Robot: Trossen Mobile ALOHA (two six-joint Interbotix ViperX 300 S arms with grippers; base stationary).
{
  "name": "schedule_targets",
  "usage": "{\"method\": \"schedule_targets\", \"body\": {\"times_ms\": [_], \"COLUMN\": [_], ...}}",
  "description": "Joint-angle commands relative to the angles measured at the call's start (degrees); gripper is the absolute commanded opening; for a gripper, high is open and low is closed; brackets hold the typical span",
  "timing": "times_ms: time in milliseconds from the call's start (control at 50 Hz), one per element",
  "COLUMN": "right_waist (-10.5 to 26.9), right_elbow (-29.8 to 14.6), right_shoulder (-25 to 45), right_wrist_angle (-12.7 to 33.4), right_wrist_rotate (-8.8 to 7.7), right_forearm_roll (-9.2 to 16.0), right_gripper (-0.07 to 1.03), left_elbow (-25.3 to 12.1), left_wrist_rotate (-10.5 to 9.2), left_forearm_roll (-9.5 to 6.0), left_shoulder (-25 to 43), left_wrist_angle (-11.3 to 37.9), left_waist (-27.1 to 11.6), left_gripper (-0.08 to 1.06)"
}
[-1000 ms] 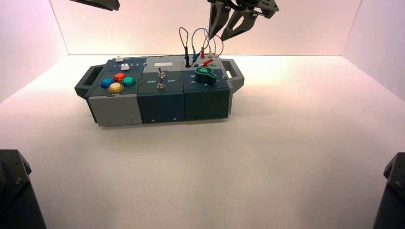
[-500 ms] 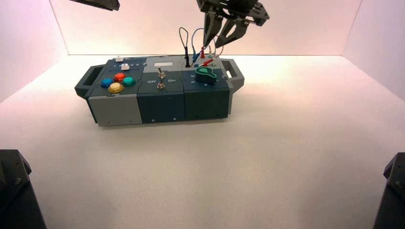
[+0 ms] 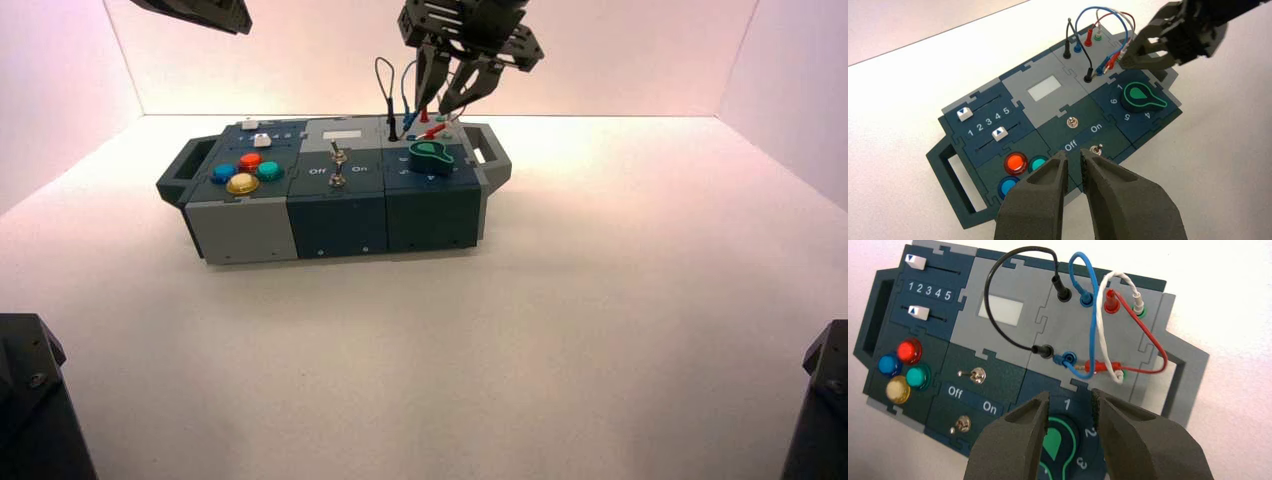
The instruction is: Insert the blue wire.
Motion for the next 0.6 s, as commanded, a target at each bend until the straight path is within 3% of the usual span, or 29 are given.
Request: {"method": "schedule_targets", "body": {"times_ms": [20,600], "right_waist": [0.3,0.4], "right_elbow": [-2.2,-5.6], "right_shoulder": [-0.3,2.3], "right_wrist_angle": [-1.0,-0.7], "right_wrist_rotate": [0.09,0.18], "right_forearm_roll": [0.6,1.2], "right_gripper": [0.45,0.44], "left_elbow": [-1.1,-1.1], "left_wrist_rotate": [0.26,0.35], "left_forearm_roll": [-0.09,0.00], "left_shoulder": [-0.2,-0.2], "left_wrist_angle": [-0.3,-0.4], "left_waist": [-0.4,-0.4], "left_gripper": [0.16,0.16]}}
